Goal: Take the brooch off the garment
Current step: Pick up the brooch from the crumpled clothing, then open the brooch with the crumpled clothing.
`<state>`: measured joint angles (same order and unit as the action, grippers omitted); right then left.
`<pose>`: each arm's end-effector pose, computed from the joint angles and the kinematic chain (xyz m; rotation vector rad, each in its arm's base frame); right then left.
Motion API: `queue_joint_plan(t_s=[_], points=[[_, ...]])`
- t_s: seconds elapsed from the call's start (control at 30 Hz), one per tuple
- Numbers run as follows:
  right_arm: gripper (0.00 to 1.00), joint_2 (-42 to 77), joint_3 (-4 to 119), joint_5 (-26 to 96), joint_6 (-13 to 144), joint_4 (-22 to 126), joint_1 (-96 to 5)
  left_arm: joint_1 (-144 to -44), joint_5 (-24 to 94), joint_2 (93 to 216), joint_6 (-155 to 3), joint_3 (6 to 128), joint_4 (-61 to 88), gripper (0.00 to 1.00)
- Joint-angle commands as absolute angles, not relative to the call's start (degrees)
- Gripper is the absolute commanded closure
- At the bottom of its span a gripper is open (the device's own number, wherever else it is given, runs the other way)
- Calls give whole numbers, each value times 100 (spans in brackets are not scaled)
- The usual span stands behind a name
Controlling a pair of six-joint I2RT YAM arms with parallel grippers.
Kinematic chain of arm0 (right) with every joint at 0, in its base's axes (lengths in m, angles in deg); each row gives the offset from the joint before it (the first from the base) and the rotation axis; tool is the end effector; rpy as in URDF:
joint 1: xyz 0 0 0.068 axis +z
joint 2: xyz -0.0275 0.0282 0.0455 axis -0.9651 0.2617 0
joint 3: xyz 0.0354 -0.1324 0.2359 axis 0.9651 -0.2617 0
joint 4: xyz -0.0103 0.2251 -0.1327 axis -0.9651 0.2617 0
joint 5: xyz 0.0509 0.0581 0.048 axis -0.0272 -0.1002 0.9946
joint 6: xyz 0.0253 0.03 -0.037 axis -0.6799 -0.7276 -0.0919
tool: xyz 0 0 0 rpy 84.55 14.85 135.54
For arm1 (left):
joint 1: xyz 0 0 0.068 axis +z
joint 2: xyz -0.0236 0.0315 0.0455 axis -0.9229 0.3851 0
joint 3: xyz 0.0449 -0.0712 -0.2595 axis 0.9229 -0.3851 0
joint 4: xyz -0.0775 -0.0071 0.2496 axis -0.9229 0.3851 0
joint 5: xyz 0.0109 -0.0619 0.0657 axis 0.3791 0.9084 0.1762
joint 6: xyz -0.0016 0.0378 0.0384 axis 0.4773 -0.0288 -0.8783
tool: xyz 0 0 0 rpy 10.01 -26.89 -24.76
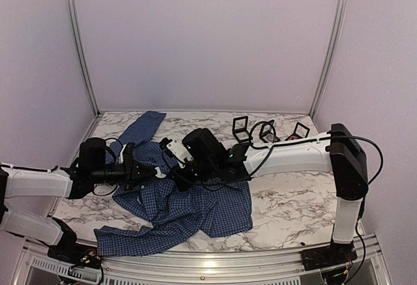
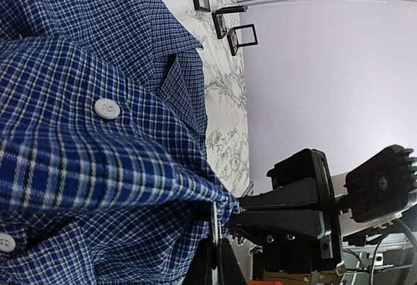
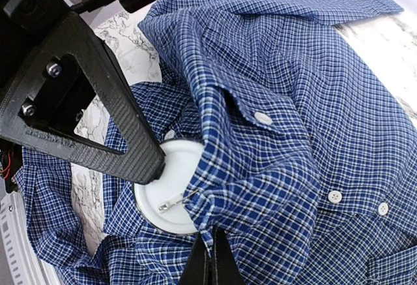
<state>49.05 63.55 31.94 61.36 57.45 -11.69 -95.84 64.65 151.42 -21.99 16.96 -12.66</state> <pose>0.2005 0.4017 0.2170 -1.0639 2.0755 0.7683 0.1978 -0.1322 0.1781 -0.2117 2.2765 -1.6252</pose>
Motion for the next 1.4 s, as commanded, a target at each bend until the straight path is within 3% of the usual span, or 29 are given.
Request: queue_joint_plan(t_s=[0.0,0.37,0.8,1.07,1.37], points=[[100,4779,6494,3398,6026,5747,-1106,-9601,5859,14572,-3204,2136,417,100],[100,5290,7099,3939,5946,5787,-854,-9600,4157,13427,-3855,2699,2508,100],[100,5335,7417,4143,5842,5818,-903,-9605,3357,12673,-4368,2192,1195,100],[89,5195,7392,4441,5655,5671,-1126,-9689,3257,12555,-4543,1644,-149,100],[60,4865,6937,5089,5010,4777,-1622,-9889,3476,12919,-4363,1263,-1549,100]])
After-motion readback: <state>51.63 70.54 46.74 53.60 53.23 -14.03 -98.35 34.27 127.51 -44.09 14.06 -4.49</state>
